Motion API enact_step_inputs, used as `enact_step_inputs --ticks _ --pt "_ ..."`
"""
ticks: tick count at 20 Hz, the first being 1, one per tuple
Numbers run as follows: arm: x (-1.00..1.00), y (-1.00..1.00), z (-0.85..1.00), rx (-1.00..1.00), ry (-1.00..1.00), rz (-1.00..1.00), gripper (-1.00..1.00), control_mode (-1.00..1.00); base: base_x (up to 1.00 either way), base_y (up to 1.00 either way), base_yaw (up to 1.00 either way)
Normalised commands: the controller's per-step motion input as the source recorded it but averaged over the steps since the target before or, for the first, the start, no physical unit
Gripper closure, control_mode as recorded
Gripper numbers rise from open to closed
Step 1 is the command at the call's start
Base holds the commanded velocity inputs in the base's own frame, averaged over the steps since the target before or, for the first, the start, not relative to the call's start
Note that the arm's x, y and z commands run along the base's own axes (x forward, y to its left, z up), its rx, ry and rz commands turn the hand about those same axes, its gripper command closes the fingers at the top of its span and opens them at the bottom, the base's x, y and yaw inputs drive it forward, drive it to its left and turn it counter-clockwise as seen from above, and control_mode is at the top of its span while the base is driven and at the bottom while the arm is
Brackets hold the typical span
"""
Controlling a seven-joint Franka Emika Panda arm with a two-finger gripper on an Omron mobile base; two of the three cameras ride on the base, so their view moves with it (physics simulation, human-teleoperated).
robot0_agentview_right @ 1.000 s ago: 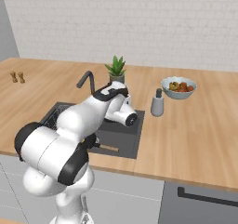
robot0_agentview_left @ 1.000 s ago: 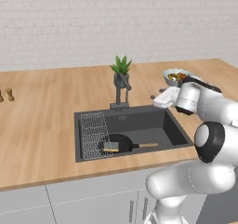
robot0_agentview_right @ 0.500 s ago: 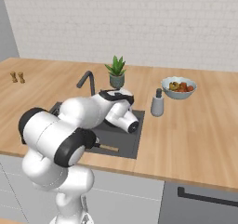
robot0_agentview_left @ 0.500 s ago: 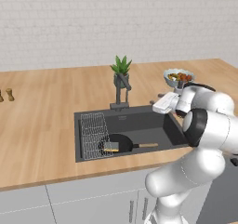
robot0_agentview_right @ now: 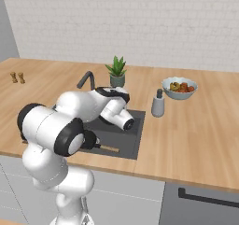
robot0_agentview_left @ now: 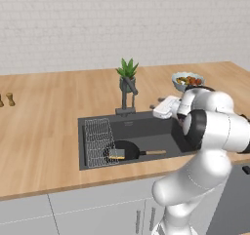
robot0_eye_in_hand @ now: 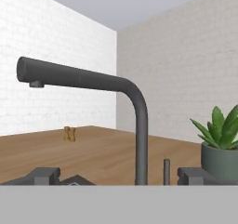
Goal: Pick the pan and sponge and place them into the sink. Then turn on the water.
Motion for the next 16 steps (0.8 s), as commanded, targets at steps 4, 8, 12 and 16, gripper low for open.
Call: enact_step_inputs --ticks 4,8,12,16 --pt "0.48 0.24 0.0 0.0 0.0 0.0 -1.0 -1.0 0.0 0.0 0.0" --pt "0.44 0.08 -0.02 0.0 0.0 0.02 -1.0 -1.0 0.0 0.0 0.0" --pt "0.28 0.0 -0.19 0.0 0.0 0.02 -1.0 -1.0 0.0 0.0 0.0" --pt "0.24 0.03 -0.4 0.0 0.0 0.03 -1.0 -1.0 0.0 0.0 0.0"
